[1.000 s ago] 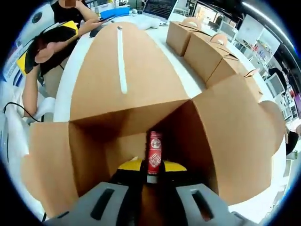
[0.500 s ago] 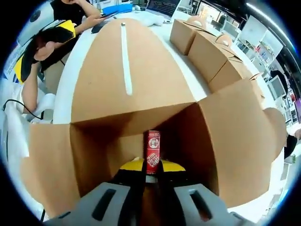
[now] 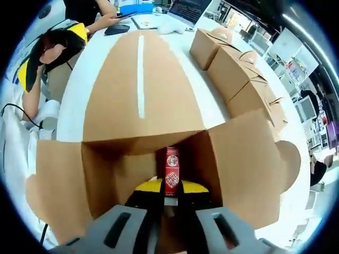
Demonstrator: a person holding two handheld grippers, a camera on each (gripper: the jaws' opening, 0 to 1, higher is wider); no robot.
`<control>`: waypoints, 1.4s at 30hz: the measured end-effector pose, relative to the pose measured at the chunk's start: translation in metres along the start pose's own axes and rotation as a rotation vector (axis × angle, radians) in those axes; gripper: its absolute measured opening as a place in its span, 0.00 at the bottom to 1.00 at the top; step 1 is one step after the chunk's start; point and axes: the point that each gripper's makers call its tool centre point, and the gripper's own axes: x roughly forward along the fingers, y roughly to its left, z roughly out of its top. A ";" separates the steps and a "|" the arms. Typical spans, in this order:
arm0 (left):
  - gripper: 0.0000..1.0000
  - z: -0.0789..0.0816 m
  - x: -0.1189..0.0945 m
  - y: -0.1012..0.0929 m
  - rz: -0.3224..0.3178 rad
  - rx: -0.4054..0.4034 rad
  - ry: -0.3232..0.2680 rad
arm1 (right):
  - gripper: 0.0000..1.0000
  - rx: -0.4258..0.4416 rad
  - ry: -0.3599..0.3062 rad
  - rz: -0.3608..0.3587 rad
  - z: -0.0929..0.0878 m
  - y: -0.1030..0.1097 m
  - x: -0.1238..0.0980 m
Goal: Pick up one paper box from the group, open the paper box, and remove the item inside
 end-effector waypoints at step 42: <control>0.40 -0.005 0.003 0.002 -0.002 -0.017 0.013 | 0.12 -0.026 -0.124 -0.135 0.010 0.006 -0.123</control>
